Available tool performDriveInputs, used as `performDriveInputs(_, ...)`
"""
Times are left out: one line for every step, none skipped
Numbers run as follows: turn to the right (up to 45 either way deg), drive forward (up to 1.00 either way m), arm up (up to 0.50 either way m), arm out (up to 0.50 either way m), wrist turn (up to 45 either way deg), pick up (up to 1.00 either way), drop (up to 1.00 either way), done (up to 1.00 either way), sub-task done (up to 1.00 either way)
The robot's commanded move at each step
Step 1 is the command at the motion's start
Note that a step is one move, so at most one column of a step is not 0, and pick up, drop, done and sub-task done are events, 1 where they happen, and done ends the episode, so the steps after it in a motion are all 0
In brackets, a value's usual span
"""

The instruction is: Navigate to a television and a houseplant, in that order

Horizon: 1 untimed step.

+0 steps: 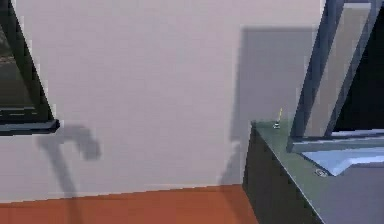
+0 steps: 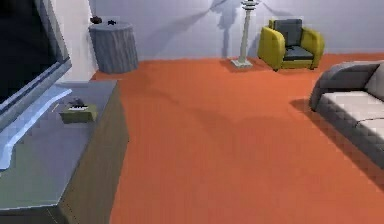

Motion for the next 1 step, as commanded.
performDriveInputs(0.0, 0.1, 0.0, 0.0, 0.0, 0.0, 0.0, 0.0, 0.0)
